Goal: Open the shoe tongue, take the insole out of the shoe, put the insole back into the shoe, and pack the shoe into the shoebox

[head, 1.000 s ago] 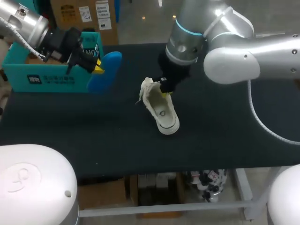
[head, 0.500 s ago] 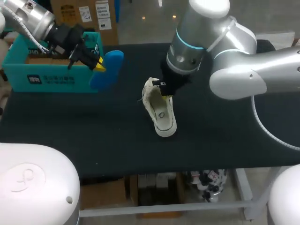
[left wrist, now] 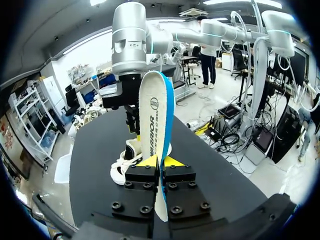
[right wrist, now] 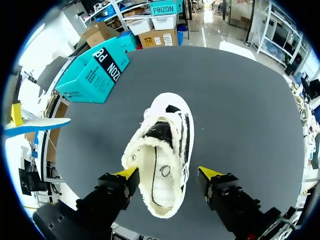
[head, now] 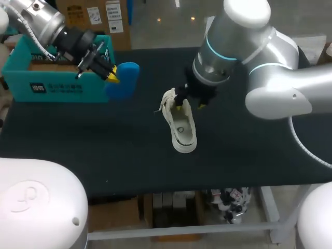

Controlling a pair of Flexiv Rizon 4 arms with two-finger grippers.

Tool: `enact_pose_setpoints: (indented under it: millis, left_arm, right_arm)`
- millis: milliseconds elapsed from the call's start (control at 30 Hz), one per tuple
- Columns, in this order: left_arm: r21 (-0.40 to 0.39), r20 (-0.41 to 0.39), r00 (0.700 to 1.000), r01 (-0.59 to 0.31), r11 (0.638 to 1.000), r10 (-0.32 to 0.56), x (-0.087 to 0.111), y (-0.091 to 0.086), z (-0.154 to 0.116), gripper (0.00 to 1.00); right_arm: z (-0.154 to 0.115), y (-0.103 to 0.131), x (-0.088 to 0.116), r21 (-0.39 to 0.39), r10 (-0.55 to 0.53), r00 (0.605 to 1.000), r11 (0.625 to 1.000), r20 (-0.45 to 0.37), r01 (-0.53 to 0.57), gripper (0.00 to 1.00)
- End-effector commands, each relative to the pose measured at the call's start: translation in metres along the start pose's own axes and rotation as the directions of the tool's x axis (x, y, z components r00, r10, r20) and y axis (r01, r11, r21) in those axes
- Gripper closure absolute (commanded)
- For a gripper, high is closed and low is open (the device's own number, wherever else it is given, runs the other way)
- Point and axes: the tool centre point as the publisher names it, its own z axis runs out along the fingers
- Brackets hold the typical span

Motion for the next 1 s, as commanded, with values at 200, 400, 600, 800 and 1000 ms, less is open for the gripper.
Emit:
enact_pose_setpoints:
  millis: [200,400,600,800,1000]
  left_arm:
    - [0.054,0.001,0.968,-0.251,0.966,0.251,0.027,-0.031,0.020,1.00]
    - [0.114,0.009,0.921,-0.387,0.915,0.389,0.030,-0.046,0.033,1.00]
    - [0.114,0.009,0.921,-0.387,0.915,0.389,0.030,-0.046,0.033,1.00]
    - [0.114,0.009,0.921,-0.387,0.915,0.389,0.030,-0.046,0.033,1.00]
    - [0.114,0.009,0.921,-0.387,0.915,0.389,0.030,-0.046,0.033,1.00]
  right_arm:
    - [-0.062,-0.035,-0.008,-0.169,0.004,1.000,0.986,-0.020,-0.008,0.00]
    - [-0.066,-0.034,-0.006,-0.164,-0.007,1.000,0.986,-0.008,0.006,0.00]
    - [-0.066,-0.034,-0.006,-0.164,-0.007,1.000,0.986,-0.008,0.006,0.00]
    - [-0.066,-0.034,-0.006,-0.164,-0.007,1.000,0.986,-0.008,0.006,0.00]
    - [-0.066,-0.034,-0.006,-0.164,-0.007,1.000,0.986,-0.008,0.006,0.00]
